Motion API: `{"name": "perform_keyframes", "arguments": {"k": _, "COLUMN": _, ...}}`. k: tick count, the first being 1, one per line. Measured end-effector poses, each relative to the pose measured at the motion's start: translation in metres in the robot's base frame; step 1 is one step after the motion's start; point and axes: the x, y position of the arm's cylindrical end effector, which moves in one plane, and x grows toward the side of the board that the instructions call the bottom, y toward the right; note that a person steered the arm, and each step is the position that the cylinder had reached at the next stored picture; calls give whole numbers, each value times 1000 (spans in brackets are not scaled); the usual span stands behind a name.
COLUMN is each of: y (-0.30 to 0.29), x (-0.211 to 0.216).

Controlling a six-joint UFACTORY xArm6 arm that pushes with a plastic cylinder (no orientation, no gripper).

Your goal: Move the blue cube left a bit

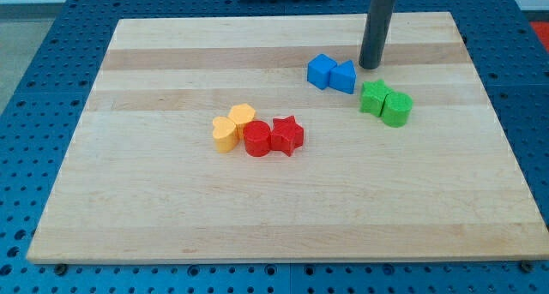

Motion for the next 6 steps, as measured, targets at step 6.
{"name": "perform_keyframes", "arguments": {"k": 6, "y": -133, "x": -9}}
